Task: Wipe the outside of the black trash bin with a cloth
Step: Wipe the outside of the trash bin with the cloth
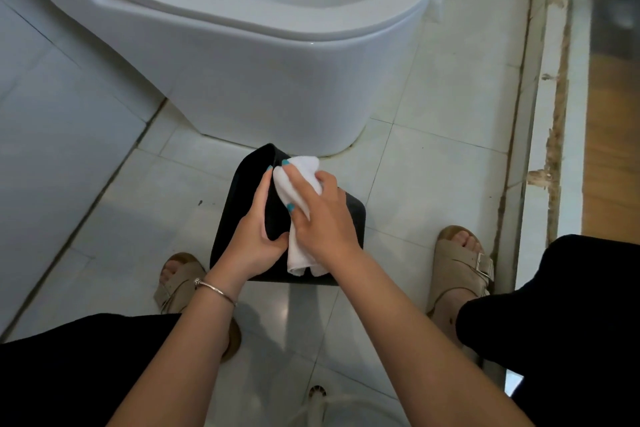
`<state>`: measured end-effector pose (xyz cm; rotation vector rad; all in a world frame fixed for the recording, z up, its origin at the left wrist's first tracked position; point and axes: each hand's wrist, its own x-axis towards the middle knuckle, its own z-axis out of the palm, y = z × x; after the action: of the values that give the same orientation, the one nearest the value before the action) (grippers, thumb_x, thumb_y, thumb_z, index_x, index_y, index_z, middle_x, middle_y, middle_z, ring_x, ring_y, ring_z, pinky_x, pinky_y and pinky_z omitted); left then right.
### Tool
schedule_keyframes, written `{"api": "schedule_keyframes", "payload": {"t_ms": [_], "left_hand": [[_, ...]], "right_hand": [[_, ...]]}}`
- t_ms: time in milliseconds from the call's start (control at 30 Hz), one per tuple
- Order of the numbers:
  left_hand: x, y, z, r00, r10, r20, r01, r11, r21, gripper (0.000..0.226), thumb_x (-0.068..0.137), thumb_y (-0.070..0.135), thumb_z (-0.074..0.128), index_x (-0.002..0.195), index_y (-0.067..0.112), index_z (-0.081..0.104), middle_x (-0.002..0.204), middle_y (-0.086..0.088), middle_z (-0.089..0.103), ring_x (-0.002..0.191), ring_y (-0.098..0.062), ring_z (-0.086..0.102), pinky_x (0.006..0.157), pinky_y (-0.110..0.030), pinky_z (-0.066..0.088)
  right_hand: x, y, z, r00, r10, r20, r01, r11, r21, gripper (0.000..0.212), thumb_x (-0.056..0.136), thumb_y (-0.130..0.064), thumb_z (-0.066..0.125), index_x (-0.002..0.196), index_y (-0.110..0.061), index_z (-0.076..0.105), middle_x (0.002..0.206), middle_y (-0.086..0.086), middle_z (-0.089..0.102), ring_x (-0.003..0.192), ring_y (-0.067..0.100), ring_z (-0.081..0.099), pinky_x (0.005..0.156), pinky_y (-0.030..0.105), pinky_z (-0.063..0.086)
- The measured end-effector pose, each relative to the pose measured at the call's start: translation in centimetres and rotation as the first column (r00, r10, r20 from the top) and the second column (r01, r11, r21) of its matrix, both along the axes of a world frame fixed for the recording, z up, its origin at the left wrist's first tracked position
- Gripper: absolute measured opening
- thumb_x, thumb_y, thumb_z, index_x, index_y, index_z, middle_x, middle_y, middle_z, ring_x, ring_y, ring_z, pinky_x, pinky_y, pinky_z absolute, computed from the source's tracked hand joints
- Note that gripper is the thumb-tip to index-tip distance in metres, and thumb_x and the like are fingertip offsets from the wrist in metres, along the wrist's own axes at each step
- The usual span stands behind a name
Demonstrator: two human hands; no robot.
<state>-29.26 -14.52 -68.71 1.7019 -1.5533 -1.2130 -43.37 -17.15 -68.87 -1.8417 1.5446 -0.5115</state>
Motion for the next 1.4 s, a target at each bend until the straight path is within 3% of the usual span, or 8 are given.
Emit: {"api": "schedule_keyframes", "payload": {"t_ms": [67, 400, 533, 800, 933, 1067, 1233, 1400], "left_hand": [[0.2, -0.1, -0.1, 1.000, 0.014, -0.015, -0.014, 1.000, 0.008, 0.101, 0.084, 0.001, 0.068, 0.154, 0.035, 0.004, 0.144, 0.026, 0.032, 0.124, 0.024, 0.031, 0.101, -0.002, 0.029], [-0.8, 0.3, -0.3, 1.000, -0.003, -0.026, 0.003, 1.000, -0.016, 0.101, 0.084, 0.003, 0.068, 0.155, 0.033, 0.002, 0.130, 0.040, 0.034, 0.113, 0.028, 0.038, 0.092, 0.001, 0.032], [-0.9, 0.4, -0.5, 1.000, 0.014, -0.027, -0.014, 1.000, -0.019, 0.100, 0.085, -0.001, 0.066, 0.155, 0.033, 0.004, 0.128, 0.040, 0.032, 0.109, 0.033, 0.036, 0.088, 0.004, 0.031], [0.8, 0.3, -0.7, 0.996, 0.037, -0.076, -0.034, 0.998, 0.049, 0.103, 0.082, -0.007, 0.065, 0.154, 0.035, 0.005, 0.151, 0.018, 0.030, 0.135, 0.010, 0.031, 0.109, -0.015, 0.030], [1.0, 0.3, -0.5, 0.999, 0.019, -0.047, -0.018, 0.999, 0.041, 0.104, 0.083, -0.002, 0.067, 0.154, 0.038, 0.003, 0.138, 0.035, 0.030, 0.121, 0.028, 0.030, 0.095, 0.002, 0.028], [1.1, -0.1, -0.7, 1.000, 0.015, -0.027, -0.014, 0.999, 0.040, 0.104, 0.082, -0.005, 0.066, 0.154, 0.036, 0.004, 0.131, 0.041, 0.027, 0.112, 0.035, 0.028, 0.090, 0.006, 0.027], [1.9, -0.2, -0.8, 0.997, 0.024, -0.073, -0.019, 0.997, 0.070, 0.104, 0.082, 0.000, 0.068, 0.152, 0.043, 0.005, 0.150, 0.023, 0.026, 0.134, 0.009, 0.031, 0.099, -0.003, 0.031], [2.4, -0.3, -0.7, 0.996, -0.005, -0.094, 0.012, 0.997, 0.075, 0.105, 0.080, 0.000, 0.067, 0.154, 0.039, 0.003, 0.153, 0.018, 0.026, 0.136, 0.007, 0.030, 0.104, -0.009, 0.031]], "right_hand": [[0.0, 1.1, 0.2, 0.999, 0.042, -0.032, -0.042, 0.999, 0.016, 0.067, 0.095, -0.024, 0.049, 0.147, -0.052, 0.017, 0.147, 0.006, 0.022, 0.117, 0.029, 0.033, 0.090, 0.039, 0.046], [-0.6, -1.4, 1.0, 0.995, -0.062, -0.084, 0.062, 0.998, 0.004, 0.071, 0.091, -0.016, 0.047, 0.144, -0.054, 0.019, 0.144, 0.004, 0.027, 0.108, 0.030, 0.040, 0.080, 0.039, 0.048], [-0.6, 0.1, 1.0, 0.993, -0.017, -0.120, 0.016, 1.000, -0.006, 0.071, 0.091, -0.017, 0.047, 0.145, -0.053, 0.017, 0.147, 0.006, 0.022, 0.115, 0.031, 0.036, 0.087, 0.041, 0.047], [-0.2, 0.5, 0.6, 0.989, 0.035, -0.144, -0.034, 0.999, 0.007, 0.069, 0.091, -0.017, 0.048, 0.143, -0.055, 0.022, 0.144, 0.006, 0.027, 0.115, 0.033, 0.036, 0.088, 0.046, 0.047], [0.6, -1.1, 1.4, 0.976, 0.040, -0.214, -0.048, 0.998, -0.030, 0.074, 0.089, -0.014, 0.049, 0.145, -0.053, 0.021, 0.143, 0.009, 0.027, 0.107, 0.032, 0.038, 0.081, 0.045, 0.049], [0.5, 0.7, 0.9, 0.959, 0.100, -0.266, -0.116, 0.992, -0.046, 0.076, 0.089, -0.020, 0.054, 0.146, -0.052, 0.016, 0.146, 0.011, 0.022, 0.114, 0.034, 0.037, 0.088, 0.045, 0.048], [0.6, -0.4, 0.7, 0.967, 0.078, -0.243, -0.096, 0.994, -0.060, 0.072, 0.091, -0.015, 0.047, 0.144, -0.054, 0.021, 0.148, 0.008, 0.024, 0.115, 0.033, 0.038, 0.089, 0.042, 0.047], [1.8, -4.1, 1.1, 0.983, -0.002, -0.183, -0.007, 0.999, -0.047, 0.068, 0.092, -0.010, 0.044, 0.143, -0.051, 0.028, 0.144, 0.010, 0.027, 0.117, 0.036, 0.037, 0.076, 0.034, 0.040]]}}
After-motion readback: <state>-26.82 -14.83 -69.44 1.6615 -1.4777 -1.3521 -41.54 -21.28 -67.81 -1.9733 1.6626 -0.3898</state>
